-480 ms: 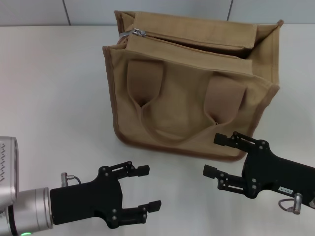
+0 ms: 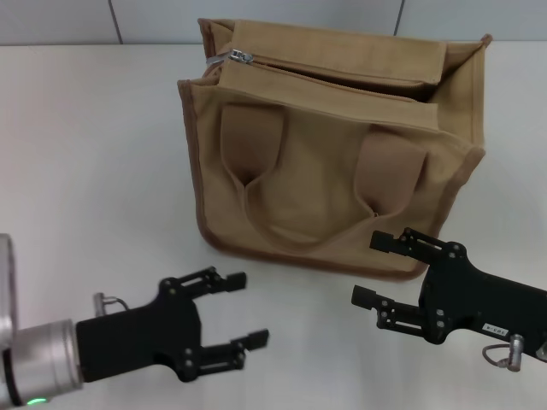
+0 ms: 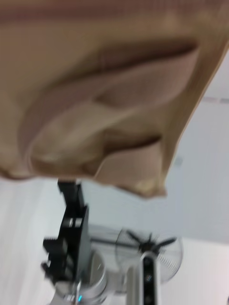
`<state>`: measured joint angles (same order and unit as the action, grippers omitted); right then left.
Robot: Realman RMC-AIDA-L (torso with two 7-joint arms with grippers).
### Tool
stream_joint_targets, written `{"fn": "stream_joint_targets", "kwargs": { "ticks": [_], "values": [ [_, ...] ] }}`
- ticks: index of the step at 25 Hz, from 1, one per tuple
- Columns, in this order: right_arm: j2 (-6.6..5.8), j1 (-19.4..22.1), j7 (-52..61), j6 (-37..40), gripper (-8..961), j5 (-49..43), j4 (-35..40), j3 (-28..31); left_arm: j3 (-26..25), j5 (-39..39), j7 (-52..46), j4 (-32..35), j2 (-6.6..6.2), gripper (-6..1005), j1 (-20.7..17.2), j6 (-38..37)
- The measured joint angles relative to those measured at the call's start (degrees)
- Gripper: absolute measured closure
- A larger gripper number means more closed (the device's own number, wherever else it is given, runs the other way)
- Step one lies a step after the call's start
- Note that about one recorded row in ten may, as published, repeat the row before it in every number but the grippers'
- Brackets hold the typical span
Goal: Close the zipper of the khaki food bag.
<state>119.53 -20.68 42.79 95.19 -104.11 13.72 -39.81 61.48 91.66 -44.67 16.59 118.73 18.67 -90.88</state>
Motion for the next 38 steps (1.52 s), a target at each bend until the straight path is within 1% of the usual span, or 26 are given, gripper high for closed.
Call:
{"fn": "stream_joint_targets", "kwargs": {
  "ticks": [2,5,6,8,9,12,13,14,15,16,17,18,20,21,22,23,24,25,28,29,32,33,35,36,38],
  "values": [
    [0.02,-0.04,0.0,0.0,173,0.02,-0.22,0.0,-2.44,-0.02,-0.19,0.17,-0.26,224,-1.16,-0.63],
    [0.03,0.13,0.0,0.0,173,0.04,-0.28,0.0,-8.63,-0.01,0.5,0.45,-0.32,225,-3.18,-1.62],
    [0.04,0.22,0.0,0.0,173,0.04,-0.28,0.0,-11.81,-0.02,0.89,0.51,-0.27,225,-3.81,-2.09],
    [0.05,0.31,0.0,0.0,173,0.05,-0.32,0.05,-16.6,0.0,1.11,0.47,-0.21,226,-4.22,-3.04],
    [0.05,0.3,0.0,0.0,173,0.05,-0.41,0.07,-19.91,-0.05,1.12,0.41,-0.17,226,-4.18,-3.51],
    [0.07,0.09,-0.01,0.02,173,0.05,-1.09,-0.05,-30.2,-0.91,1.16,-1.21,0.08,226,-2.78,-3.21],
    [0.08,0.0,-0.09,0.02,173,0.05,-1.37,-0.1,-35.94,-2.01,1.21,-2.84,0.12,227,-1.43,-2.29],
    [0.08,-0.09,-0.36,0.02,174,0.05,-1.58,-0.11,-39.9,-2.86,1.3,-4.04,0.11,227,-0.3,-1.41],
    [0.06,-0.14,-0.67,0.03,174,0.06,-1.81,-0.07,-41.29,-3.06,1.36,-4.43,0.09,227,0.22,-0.55],
    [0.04,-0.18,-1.11,0.03,174,0.06,-2.05,0.0,-43.86,-3.47,1.49,-5.1,0.03,227,1.88,1.65],
    [0.01,-0.22,-1.58,0.02,174,0.05,-2.2,0.07,-44.45,-3.34,1.53,-5.15,-0.04,228,3.23,3.94],
    [0.02,-0.25,-2.23,0.0,174,0.06,-2.43,0.16,-44.67,-3.3,1.56,-5.19,-0.09,228,4.46,6.19],
    [0.04,-0.27,-2.33,-0.02,174,0.05,-2.62,0.17,-43.33,-2.89,1.79,-5.26,-0.02,228,7.43,11.3],
    [0.05,-0.35,-2.34,-0.05,174,0.05,-2.79,0.17,-41.5,-2.58,2.13,-5.48,0.09,229,9.11,13.85],
    [0.06,-0.42,-2.34,-0.07,174,0.05,-2.98,0.16,-40.33,-2.58,2.13,-5.57,0.08,229,9.71,14.47],
    [0.05,-0.44,-2.35,-0.08,174,0.05,-3.11,0.17,-34.99,-2.51,1.28,-5.68,0.12,229,11.54,16.01],
    [0.05,-0.43,-2.35,-0.1,174,0.05,-3.18,0.16,-34.99,-2.51,1.28,-5.68,0.12,229,11.54,16.01],
    [0.05,-0.34,-2.35,-0.1,174,0.05,-3.18,0.17,-32.13,-2.56,0.27,-5.44,0.13,229,12.34,16.65],
    [0.03,-0.08,-2.36,-0.11,174,0.05,-3.29,0.28,-27.87,-2.57,-1.97,-5.08,0.29,230,13.56,16.99],
    [0.03,-0.08,-2.36,-0.11,174,0.05,-3.29,0.28,-27.87,-2.57,-1.97,-5.08,0.29,230,13.56,16.99],
    [0.01,-0.01,-2.36,-0.33,174,0.05,-3.37,0.83,-19.97,-2.62,-5.94,-2.72,0.16,230,13.5,14.31],
    [0.0,-0.03,-2.37,-0.51,174,0.05,-3.37,1.08,-18.12,-2.74,-7.22,-1.71,0.16,230,13.22,13.36],
    [0.0,-0.07,-2.36,-0.57,174,0.05,-3.37,1.09,-17.69,-2.93,-7.78,-1.2,0.22,231,12.85,12.42],
    [0.0,-0.12,-2.37,-0.7,174,0.05,-3.37,1.14,-19.25,-3.87,-8.37,-0.65,0.28,231,11.54,8.82],
    [0.0,-0.26,-2.36,-1.21,174,0.05,-3.36,1.43,-20.49,-5.0,-8.25,-0.8,0.26,231,10.89,7.3]
  ]
}}
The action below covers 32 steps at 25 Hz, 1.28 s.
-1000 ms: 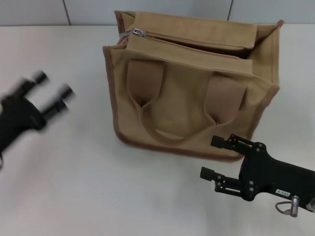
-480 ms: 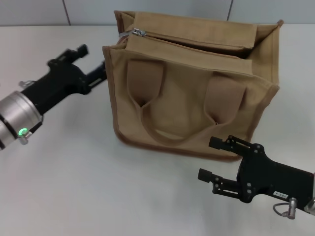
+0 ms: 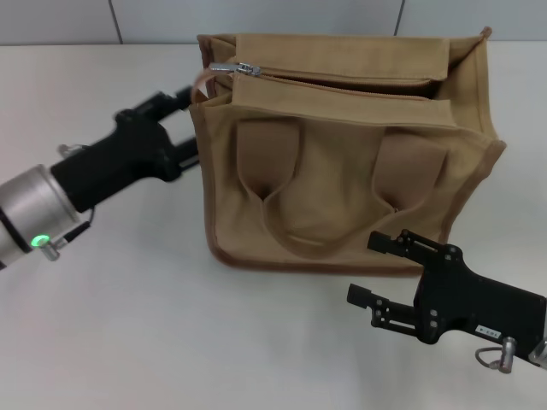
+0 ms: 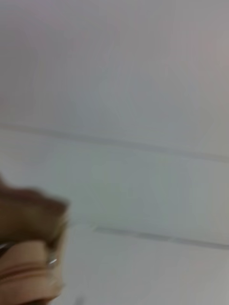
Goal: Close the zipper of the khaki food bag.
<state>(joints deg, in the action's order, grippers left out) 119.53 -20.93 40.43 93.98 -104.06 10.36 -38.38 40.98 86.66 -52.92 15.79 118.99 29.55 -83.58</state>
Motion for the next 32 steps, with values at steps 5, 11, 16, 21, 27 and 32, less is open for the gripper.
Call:
{"fn": "stream_joint_targets", "kwargs": {
  "ticks": [5,11,16,21,27,32],
  "values": [
    [0.04,-1.01,-0.63,-1.63,173,0.0,0.02,0.45,-1.36,-6.73,1.69,-0.79,0.15,232,-1.81,-0.86],
    [0.07,-1.74,-0.63,-1.71,173,0.0,0.0,0.81,-1.04,-8.47,5.52,-3.26,0.17,233,-1.14,0.05],
    [0.09,-1.81,-0.64,-1.72,173,0.0,0.0,1.06,-0.09,-7.9,3.88,-3.25,-0.03,233,-0.46,1.54],
    [0.09,-1.91,-0.64,-1.78,173,0.42,0.0,1.11,0.19,-7.92,1.4,-2.35,-0.12,234,-0.39,1.74],
    [0.09,-1.99,-0.63,-1.88,173,0.58,-0.19,1.12,-0.41,-8.44,0.7,-2.42,0.12,235,0.12,4.64],
    [0.09,-2.1,-0.63,-2.44,173,0.62,-0.65,1.12,0.81,-8.24,0.85,-2.99,0.15,236,1.22,5.35]
  ]
}}
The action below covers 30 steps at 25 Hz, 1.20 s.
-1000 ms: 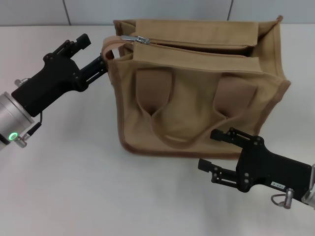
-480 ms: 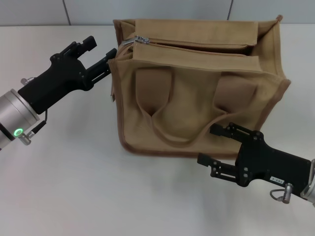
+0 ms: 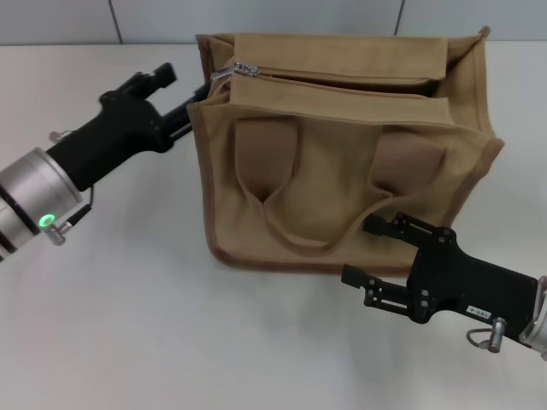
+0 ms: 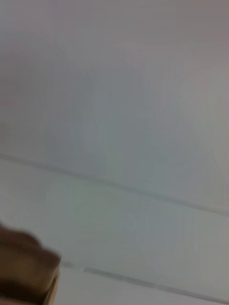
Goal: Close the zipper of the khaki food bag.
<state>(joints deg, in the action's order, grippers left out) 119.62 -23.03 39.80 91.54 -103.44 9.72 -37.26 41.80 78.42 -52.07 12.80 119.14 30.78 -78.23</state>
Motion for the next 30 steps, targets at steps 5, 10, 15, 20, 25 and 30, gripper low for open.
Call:
{"fn": "stream_joint_targets", "kwargs": {
  "ticks": [5,10,15,20,25,30],
  "values": [
    [0.0,-0.11,0.0,-0.12,173,0.0,-0.19,-0.01,6.19,0.0,0.04,0.6,0.04,236,1.63,0.44],
    [0.0,-0.12,0.0,-1.17,172,0.0,-0.18,-0.01,4.27,-4.38,0.04,-0.23,0.04,237,1.18,-0.62],
    [0.0,-0.01,0.0,-1.64,172,0.0,-0.15,-0.01,4.27,-8.06,0.04,-0.78,0.04,238,0.36,-3.0],
    [0.0,-0.24,0.0,-1.65,172,0.0,-0.13,-0.01,4.56,-8.19,0.56,-1.52,0.04,239,0.86,-3.09],
    [0.0,-0.34,0.0,-1.71,172,0.03,-0.14,-0.01,6.11,-6.78,1.09,-1.22,0.0,239,1.11,-2.1],
    [0.0,-0.36,0.0,-2.68,172,0.08,-0.14,-0.01,6.54,-6.44,0.2,3.22,-0.47,240,-3.04,-2.53]
  ]
}}
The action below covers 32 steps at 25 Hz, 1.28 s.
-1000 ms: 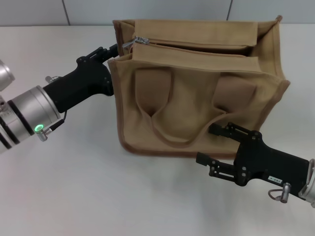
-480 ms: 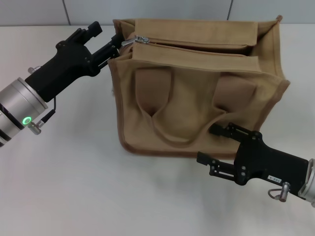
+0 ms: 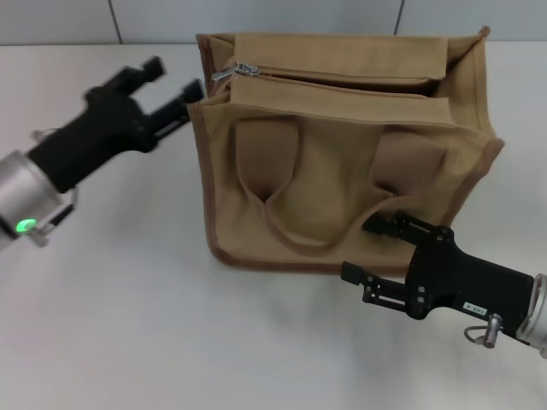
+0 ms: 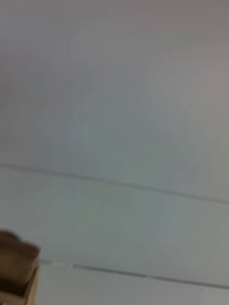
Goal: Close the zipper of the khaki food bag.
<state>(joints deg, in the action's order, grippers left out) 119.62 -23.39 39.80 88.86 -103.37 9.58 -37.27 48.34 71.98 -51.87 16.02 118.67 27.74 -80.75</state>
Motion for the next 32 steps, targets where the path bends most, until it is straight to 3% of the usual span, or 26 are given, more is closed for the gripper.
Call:
{"fn": "stream_joint_targets", "kwargs": {
  "ticks": [3,8,11,17,25,32],
  "values": [
    [0.0,0.01,0.0,-0.24,172,0.01,0.0,0.0,-0.17,-0.16,-2.46,4.55,-0.14,241,-3.74,-0.22],
    [0.0,-0.08,0.0,-0.31,172,0.01,0.0,0.0,2.1,3.06,-4.96,7.77,-0.48,241,-5.0,-0.3],
    [0.0,-0.51,0.0,-0.39,172,0.01,-0.04,0.0,3.79,8.06,-5.17,8.46,-0.02,242,-2.59,0.21],
    [0.0,-0.72,-0.02,-0.42,172,0.01,-0.09,0.0,3.27,7.25,-4.78,6.38,0.26,243,0.63,0.9],
    [0.0,-0.16,-0.05,-0.45,173,0.01,-0.13,0.01,3.39,0.36,-3.34,5.4,0.52,244,0.75,1.11],
    [0.0,-0.29,-0.07,-1.42,172,0.01,-0.18,0.5,3.83,-0.4,-2.26,4.27,0.5,245,0.56,0.08]
  ]
}}
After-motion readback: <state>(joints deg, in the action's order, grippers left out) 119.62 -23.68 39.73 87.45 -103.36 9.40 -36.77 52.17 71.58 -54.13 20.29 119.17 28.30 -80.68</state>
